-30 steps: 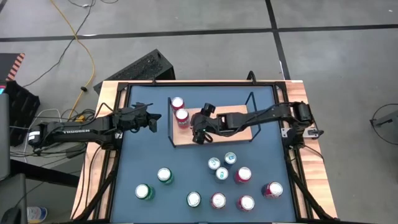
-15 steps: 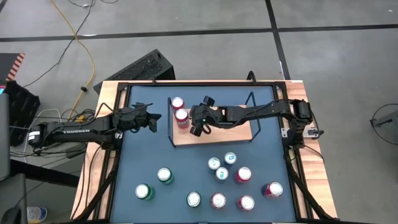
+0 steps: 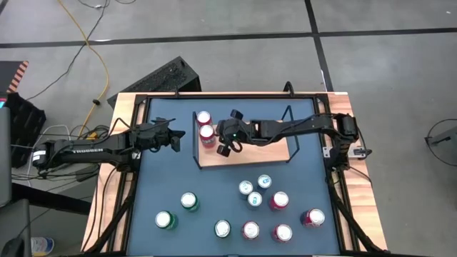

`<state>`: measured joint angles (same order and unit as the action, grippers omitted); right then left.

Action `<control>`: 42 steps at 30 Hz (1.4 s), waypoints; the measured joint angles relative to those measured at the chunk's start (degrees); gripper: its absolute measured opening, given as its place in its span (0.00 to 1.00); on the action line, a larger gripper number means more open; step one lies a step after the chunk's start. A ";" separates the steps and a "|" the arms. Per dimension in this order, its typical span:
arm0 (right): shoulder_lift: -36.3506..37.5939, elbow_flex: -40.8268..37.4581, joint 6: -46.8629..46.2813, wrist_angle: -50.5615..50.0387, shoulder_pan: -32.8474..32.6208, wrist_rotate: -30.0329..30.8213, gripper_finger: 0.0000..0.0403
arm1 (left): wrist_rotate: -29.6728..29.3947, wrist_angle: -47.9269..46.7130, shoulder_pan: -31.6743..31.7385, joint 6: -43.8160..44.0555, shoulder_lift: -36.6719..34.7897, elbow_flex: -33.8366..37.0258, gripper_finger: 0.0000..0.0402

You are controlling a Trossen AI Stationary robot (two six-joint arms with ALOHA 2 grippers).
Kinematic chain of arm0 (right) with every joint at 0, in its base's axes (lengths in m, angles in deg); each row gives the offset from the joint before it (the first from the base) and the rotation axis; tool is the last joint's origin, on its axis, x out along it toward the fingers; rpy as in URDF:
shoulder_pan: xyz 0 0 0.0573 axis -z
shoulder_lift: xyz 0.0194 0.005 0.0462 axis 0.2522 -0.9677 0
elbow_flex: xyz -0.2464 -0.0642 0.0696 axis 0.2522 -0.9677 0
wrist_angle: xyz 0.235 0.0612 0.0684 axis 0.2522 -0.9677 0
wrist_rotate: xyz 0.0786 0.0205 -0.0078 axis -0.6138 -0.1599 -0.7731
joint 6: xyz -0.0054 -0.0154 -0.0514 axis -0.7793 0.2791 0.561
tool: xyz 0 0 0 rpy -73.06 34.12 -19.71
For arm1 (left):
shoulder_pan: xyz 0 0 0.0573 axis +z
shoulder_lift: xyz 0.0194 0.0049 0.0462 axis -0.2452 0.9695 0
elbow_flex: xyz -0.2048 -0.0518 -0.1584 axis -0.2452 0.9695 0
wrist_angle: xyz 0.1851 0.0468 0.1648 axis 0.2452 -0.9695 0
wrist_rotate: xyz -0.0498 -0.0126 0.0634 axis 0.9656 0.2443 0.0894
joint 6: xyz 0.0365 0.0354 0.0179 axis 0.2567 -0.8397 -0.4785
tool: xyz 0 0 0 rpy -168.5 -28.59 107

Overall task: Place canned beverage on shelf
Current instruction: Adjust the orange soda cans on the shelf

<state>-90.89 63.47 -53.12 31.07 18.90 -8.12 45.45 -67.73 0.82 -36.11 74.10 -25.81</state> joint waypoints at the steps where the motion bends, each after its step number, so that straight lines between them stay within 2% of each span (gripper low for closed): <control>1: 0.00 0.00 0.00 0.38 0.00 -0.27 0.34 | 0.00 -0.01 0.00 0.02 0.00 0.00 0.00; 16: 0.02 0.00 1.45 1.69 -0.42 -0.30 0.32 | 0.00 -0.02 -0.01 0.01 0.00 0.00 0.00; 22: 3.70 -0.02 3.01 1.13 -2.19 -0.26 0.32 | 0.00 -0.04 -0.01 -0.28 0.00 0.00 0.00; 27: 6.20 0.00 0.26 -4.63 -3.16 4.86 0.31 | 0.00 -0.04 -0.01 -0.61 -0.02 0.00 0.00; 36: 0.72 -0.35 -0.45 -4.69 -2.00 2.92 0.23 | -0.02 -0.13 -0.01 -1.38 -0.02 0.00 0.00; 42: -1.56 0.09 -0.46 -0.44 -1.08 1.19 0.21 | -0.04 -1.16 -0.01 -1.38 -0.02 0.00 0.00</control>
<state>-92.46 63.56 -53.59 30.63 17.81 -6.92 45.41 -68.89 0.81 -37.48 74.08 -25.81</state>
